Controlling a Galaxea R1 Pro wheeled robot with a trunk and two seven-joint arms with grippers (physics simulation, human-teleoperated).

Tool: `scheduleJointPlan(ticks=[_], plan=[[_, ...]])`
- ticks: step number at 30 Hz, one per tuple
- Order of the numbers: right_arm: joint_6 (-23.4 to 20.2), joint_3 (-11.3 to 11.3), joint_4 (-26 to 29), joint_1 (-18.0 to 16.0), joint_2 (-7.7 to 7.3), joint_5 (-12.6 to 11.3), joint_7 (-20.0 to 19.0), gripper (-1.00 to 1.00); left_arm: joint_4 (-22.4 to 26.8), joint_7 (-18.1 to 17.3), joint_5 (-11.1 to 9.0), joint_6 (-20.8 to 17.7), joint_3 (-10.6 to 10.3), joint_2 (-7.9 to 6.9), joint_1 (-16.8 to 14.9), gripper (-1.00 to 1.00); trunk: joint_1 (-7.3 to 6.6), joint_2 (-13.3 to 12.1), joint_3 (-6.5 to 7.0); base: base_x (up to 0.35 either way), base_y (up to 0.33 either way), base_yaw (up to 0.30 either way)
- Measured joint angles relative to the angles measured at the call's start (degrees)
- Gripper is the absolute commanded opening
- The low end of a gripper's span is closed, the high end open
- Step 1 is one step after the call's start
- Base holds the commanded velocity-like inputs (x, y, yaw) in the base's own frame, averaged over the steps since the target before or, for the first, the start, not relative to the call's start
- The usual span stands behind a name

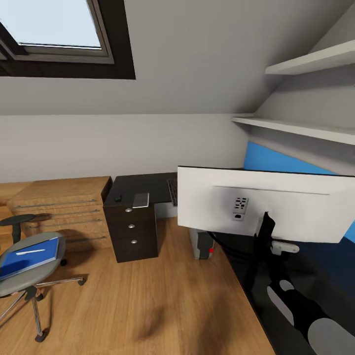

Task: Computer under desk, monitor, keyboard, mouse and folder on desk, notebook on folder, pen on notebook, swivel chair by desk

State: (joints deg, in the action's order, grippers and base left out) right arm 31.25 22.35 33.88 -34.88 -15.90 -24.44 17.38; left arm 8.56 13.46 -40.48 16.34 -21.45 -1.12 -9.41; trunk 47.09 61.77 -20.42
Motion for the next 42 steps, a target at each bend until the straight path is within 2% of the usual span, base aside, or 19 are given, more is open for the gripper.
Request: scheduleJointPlan(ticks=[14,25,42], plan=[[-0.16,0.09,-0.06,0.10,-0.42,0.24,-0.41,-1.00,-0.01,-0.01,0.01,0.00,-0.03,0.00,0.01,1.00,0.00,0.00,0.00,0.000,-0.013,0.000],[-0.01,0.19,-0.06,0.10,-0.46,-0.08,-0.28,-1.00,0.00,-0.07,0.08,-0.05,-0.02,0.00,0.01,1.00,0.00,0.00,0.00,0.000,-0.239,0.000],[-0.11,0.37,0.31,0.10,-0.13,0.09,-0.11,-1.00,0.00,-0.09,0.08,-0.04,-0.03,0.00,-0.04,1.00,0.00,0.00,0.00,0.000,-0.009,0.000]])
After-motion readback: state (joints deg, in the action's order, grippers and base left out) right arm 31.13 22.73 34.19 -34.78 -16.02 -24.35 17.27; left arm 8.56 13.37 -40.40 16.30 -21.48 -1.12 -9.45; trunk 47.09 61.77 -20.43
